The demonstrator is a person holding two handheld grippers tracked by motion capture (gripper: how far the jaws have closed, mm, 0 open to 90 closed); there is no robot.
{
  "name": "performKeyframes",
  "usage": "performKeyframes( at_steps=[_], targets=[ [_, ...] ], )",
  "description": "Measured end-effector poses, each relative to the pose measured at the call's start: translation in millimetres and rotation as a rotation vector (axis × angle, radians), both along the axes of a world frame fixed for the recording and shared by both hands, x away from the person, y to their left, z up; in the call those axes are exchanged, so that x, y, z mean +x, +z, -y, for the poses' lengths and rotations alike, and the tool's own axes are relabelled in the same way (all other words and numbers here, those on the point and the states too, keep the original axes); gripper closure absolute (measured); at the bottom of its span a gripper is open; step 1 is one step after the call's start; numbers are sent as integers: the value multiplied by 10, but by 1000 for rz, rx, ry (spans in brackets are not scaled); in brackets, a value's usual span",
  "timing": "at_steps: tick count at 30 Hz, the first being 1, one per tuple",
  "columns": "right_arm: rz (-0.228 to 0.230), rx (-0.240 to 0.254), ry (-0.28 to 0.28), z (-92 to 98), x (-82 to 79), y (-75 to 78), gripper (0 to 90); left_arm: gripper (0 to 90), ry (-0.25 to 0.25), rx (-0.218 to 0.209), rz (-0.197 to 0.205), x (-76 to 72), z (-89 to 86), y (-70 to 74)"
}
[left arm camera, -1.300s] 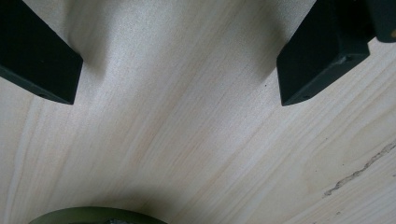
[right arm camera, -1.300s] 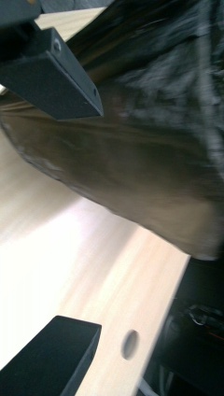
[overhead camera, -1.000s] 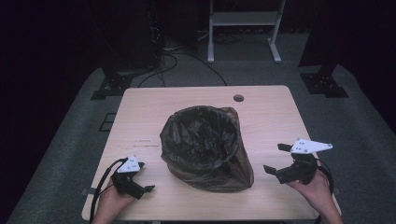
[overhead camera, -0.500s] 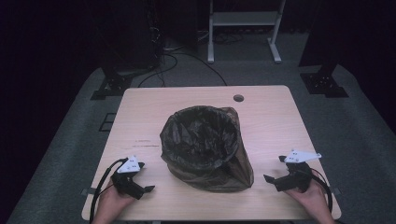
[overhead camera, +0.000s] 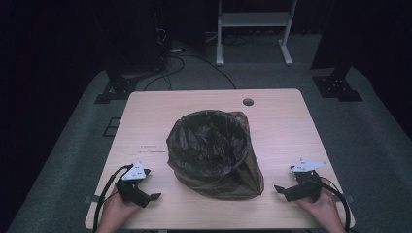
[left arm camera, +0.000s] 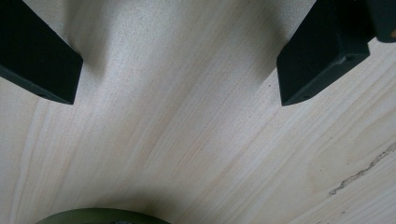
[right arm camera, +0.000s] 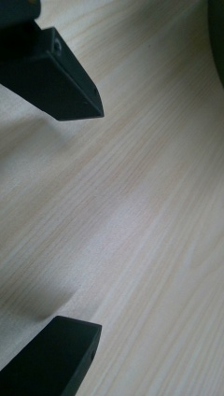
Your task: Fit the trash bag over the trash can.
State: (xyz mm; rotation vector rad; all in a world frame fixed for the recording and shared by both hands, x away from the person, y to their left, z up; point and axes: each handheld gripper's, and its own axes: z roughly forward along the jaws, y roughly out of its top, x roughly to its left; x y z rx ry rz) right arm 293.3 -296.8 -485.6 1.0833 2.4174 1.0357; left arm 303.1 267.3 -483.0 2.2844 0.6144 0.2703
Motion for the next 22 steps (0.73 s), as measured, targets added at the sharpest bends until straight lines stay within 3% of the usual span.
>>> performKeyframes(
  at_steps=[22],
  targets=[
    [1,-18,-4,1,-3,-28,0,0,0,1,1,0,1,0]
  ],
)
